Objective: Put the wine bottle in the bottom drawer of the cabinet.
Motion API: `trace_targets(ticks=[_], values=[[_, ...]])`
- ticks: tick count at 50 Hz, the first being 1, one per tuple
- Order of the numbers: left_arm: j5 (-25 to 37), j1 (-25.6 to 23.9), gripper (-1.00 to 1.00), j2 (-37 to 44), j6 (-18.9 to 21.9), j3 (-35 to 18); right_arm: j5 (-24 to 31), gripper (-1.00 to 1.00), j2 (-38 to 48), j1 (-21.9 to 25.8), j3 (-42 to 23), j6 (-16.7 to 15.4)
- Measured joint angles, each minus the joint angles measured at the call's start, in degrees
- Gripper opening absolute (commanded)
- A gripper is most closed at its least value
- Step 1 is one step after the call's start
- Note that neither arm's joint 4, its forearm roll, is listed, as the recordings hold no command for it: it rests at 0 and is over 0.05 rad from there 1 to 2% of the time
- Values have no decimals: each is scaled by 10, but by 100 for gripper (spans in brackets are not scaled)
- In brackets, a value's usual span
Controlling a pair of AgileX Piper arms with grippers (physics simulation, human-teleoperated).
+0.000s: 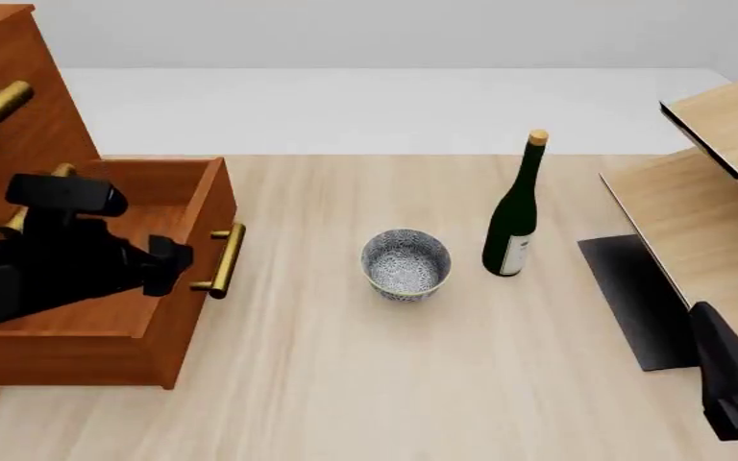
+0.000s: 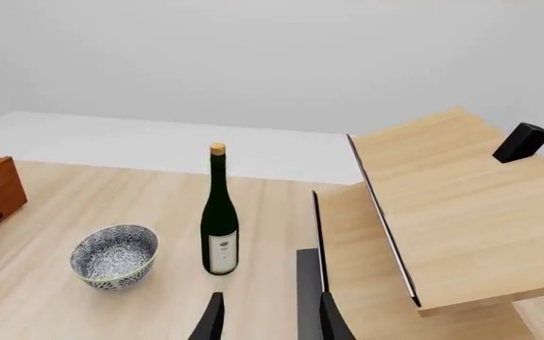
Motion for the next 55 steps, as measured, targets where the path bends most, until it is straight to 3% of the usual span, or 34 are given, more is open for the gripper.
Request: trace_targets(ticks=[55], values=[[-84,-13,100,72,-12,38,9,100,-2,3,0,-5]])
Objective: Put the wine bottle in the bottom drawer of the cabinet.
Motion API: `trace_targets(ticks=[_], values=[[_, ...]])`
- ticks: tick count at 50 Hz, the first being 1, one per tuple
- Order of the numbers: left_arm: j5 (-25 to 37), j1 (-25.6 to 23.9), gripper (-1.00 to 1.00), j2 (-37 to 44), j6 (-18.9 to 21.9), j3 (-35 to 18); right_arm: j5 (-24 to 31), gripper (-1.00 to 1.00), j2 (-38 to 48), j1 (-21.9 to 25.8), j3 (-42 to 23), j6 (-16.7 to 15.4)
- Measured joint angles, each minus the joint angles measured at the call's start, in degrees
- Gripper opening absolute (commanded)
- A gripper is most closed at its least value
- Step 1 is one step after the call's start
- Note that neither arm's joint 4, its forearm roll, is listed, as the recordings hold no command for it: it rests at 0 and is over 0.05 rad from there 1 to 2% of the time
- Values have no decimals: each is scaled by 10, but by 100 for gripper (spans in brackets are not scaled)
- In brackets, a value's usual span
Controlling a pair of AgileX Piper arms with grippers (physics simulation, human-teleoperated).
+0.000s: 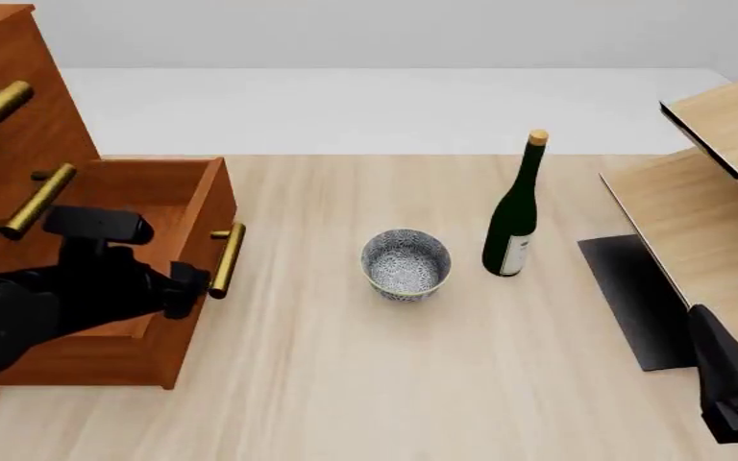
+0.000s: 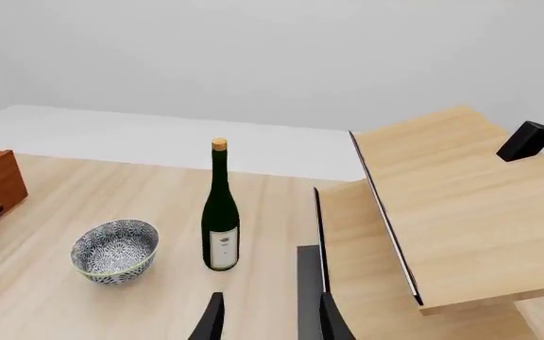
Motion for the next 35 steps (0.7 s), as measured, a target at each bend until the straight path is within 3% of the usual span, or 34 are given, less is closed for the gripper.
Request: trace_targets(ticks=[35], values=[[-21,-38,100,11,-9,12,-8,100,12,3,0,-2]])
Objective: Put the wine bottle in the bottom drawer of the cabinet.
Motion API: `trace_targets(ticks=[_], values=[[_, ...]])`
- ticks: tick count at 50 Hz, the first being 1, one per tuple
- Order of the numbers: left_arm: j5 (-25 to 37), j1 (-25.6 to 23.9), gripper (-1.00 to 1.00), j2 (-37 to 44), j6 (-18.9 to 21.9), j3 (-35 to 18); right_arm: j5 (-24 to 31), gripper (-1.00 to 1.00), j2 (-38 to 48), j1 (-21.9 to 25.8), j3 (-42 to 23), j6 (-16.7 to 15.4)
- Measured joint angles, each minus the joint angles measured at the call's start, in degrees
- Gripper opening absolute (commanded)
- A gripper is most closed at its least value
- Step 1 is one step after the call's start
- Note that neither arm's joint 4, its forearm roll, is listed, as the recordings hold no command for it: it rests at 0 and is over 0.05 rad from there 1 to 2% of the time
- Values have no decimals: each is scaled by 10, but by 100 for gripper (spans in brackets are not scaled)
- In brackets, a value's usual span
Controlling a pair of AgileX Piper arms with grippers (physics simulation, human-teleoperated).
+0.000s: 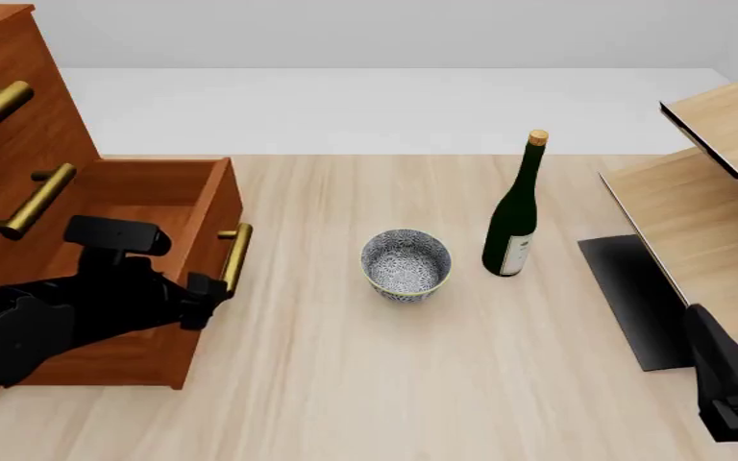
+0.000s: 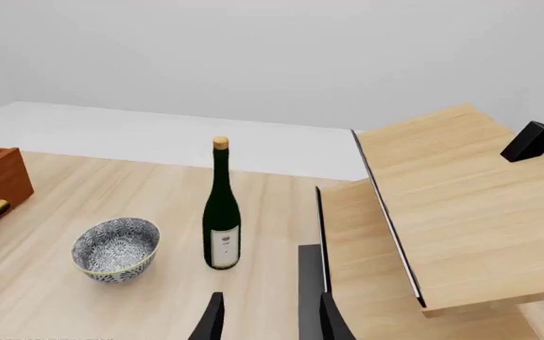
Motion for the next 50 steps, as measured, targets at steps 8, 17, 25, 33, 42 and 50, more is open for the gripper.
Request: trace_targets(ticks=[8,17,25,33,42,50], values=[[9,-13,100,-7,3,-3,8,100,-8,1,0,-1],[18,-29,100,-15,4,-7,13,100,-13,2,0,-1],[24,-33,100,-20,10,-9,15,100,-14,3,0,-2],[28,-35,100,-21,13,-11,16,100,-15,4,0,-2],[34,-35,100,-24,18,-13,16,100,-15,4,0,-3],[66,-37,100,-49,22,-18,16,100,-15,4,0,-3]])
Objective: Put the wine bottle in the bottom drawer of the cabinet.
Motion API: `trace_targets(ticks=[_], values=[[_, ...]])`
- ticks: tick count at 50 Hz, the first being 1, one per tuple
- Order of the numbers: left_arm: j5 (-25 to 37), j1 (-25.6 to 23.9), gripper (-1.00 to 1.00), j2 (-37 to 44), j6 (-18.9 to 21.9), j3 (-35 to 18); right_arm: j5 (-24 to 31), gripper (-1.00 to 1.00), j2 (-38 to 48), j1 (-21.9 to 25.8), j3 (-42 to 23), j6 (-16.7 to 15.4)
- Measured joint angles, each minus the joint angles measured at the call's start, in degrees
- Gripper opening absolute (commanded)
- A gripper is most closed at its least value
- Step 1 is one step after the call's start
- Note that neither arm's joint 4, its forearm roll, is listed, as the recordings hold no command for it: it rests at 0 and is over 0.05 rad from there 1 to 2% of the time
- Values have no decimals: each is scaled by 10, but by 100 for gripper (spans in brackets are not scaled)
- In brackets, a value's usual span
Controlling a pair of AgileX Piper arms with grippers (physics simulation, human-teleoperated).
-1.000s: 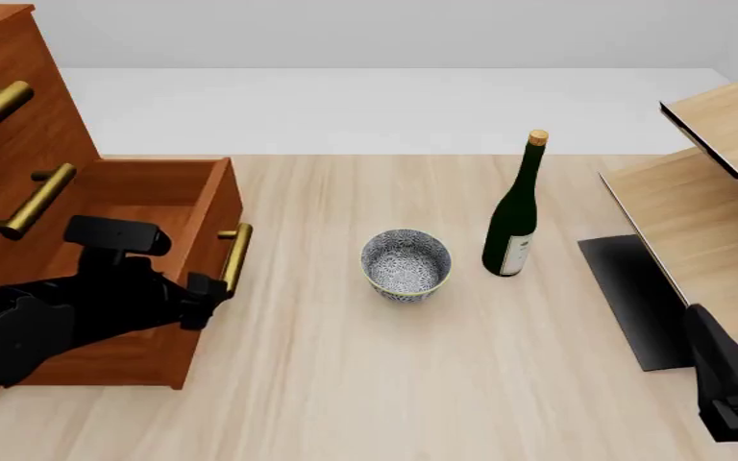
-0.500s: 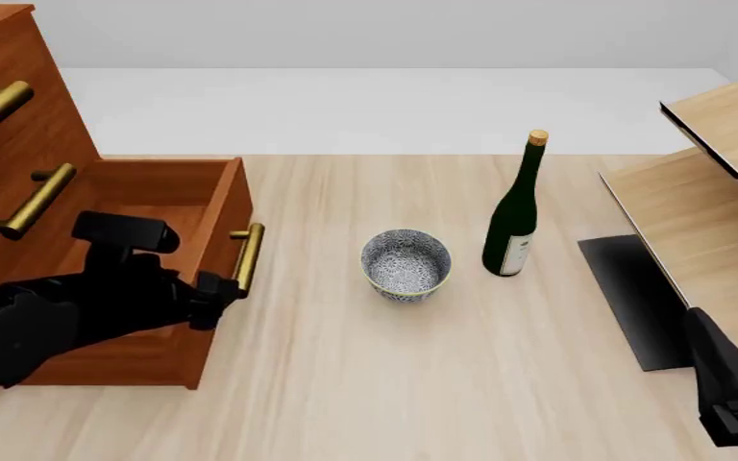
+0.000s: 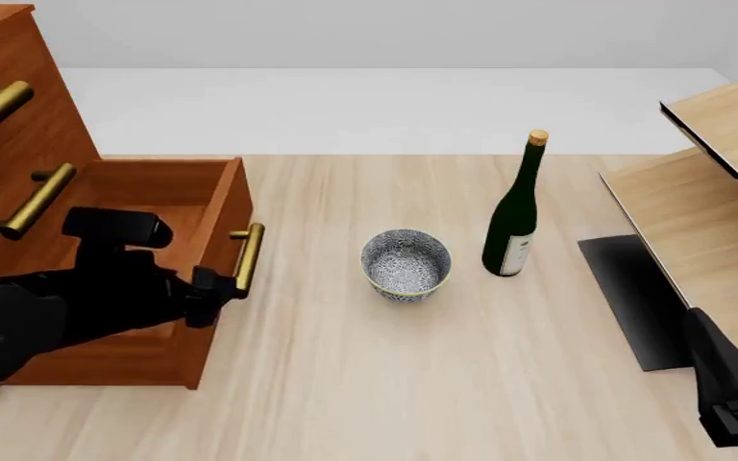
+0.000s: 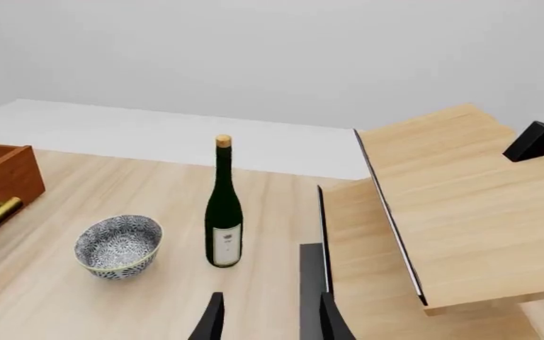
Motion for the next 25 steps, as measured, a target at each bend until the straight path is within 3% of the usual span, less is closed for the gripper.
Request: trace_targets(ticks=[25], values=[[136,-20,100,-131,43,-116,-2,100,-1,4,0,1]])
